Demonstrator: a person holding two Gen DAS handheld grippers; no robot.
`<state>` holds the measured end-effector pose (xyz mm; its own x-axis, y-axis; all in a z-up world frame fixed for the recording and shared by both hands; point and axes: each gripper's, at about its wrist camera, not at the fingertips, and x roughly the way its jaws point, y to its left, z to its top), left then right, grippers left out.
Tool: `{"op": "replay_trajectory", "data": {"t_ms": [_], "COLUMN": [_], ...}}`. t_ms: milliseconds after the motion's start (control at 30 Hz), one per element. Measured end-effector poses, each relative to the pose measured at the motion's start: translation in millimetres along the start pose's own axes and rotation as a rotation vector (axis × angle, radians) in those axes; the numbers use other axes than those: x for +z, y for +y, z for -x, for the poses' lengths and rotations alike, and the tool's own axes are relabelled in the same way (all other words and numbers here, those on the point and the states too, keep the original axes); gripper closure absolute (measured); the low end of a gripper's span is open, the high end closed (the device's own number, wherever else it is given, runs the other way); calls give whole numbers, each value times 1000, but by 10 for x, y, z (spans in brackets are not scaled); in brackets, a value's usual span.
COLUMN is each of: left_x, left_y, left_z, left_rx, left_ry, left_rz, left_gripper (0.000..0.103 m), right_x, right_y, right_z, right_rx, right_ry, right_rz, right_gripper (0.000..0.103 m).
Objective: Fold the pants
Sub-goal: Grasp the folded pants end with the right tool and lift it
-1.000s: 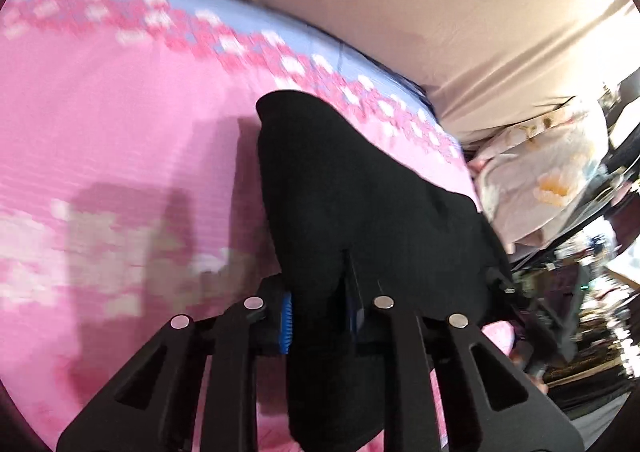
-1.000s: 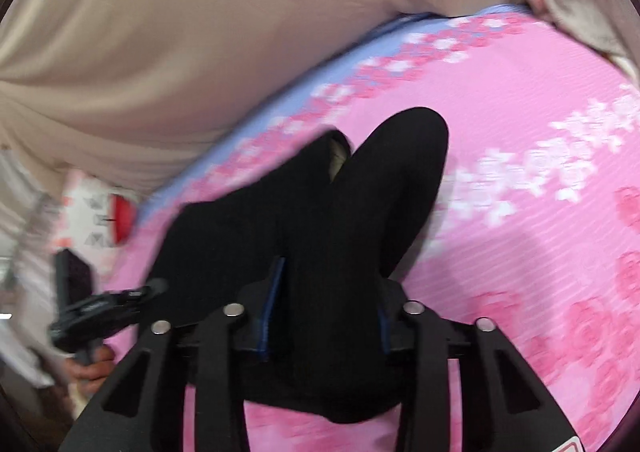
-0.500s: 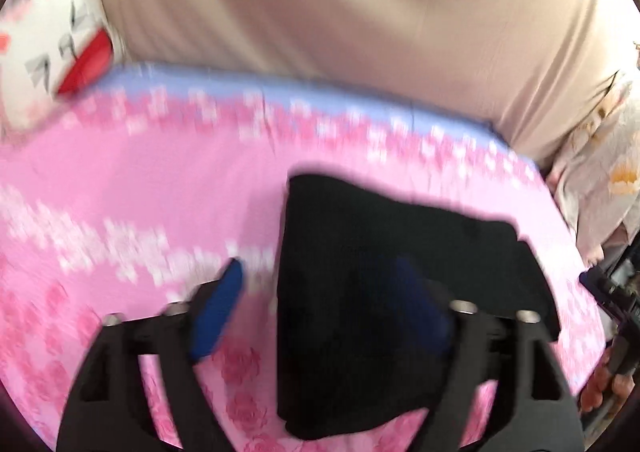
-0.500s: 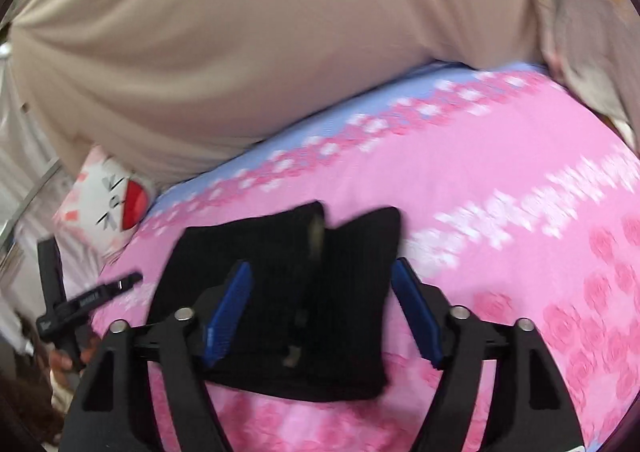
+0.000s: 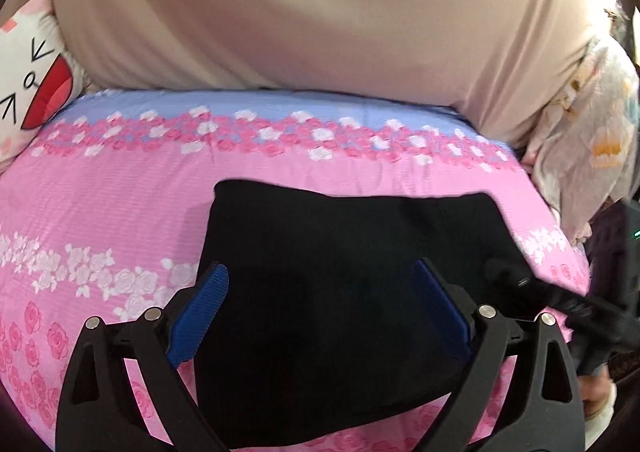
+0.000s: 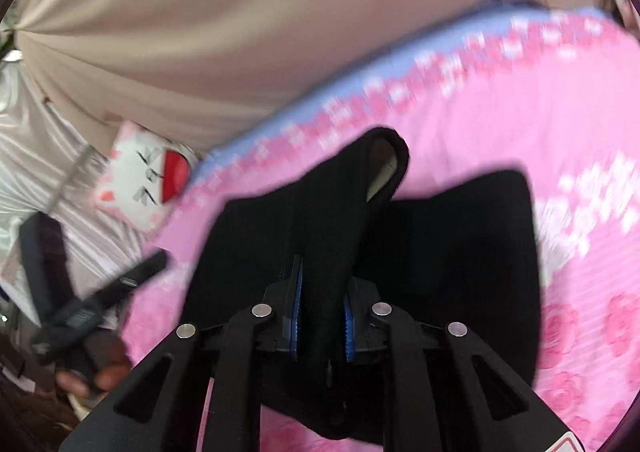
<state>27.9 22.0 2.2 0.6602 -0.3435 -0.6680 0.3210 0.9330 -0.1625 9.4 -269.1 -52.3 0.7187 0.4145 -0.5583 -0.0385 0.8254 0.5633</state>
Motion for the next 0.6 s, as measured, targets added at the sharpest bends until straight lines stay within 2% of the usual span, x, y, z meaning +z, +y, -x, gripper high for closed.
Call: {"op": "replay_trajectory", "data": {"t_ms": [67,133,167,233,267,333,433,533,600], "left_x": [-9,-42,-82,-151,-188,-253,-250,-173,-167], "left_y": [-93,-196,-251,-322,-341,-337,-252,-232,-290], "left_z": [27,-38,-130,-366,-477,-616,-522,-411,-488], "left_rx": [-15,-11,-4,34,62,119,112,79,110], "left_ry": [-18,-16,-1,49,78,113,101,71,82], "left_rz": [-25,-50,-67,-88,-97,-103,-74,-36,-79], "left_gripper": [10,6,6,6,7,7,7,6,6], "right_x": [62,76,58,-14,-64,-120,-112,-107,-123], "right_y": [99,7,-111,-393,-509,-583,-478,-464,-431], "right_z": [288,391,340,101,29,190,535,627,532], "right_rx": [-51,-123,-153,-191,-186,-102,-119,-78,-95], "right_ry": [-76,-95,-66,26,44,-18,-108,-79,-41], "right_rz": [46,52,45,-8,-52,-120,-74,-59,-49], "right_gripper": [89,87,85,76,76,75,76,75,75]}}
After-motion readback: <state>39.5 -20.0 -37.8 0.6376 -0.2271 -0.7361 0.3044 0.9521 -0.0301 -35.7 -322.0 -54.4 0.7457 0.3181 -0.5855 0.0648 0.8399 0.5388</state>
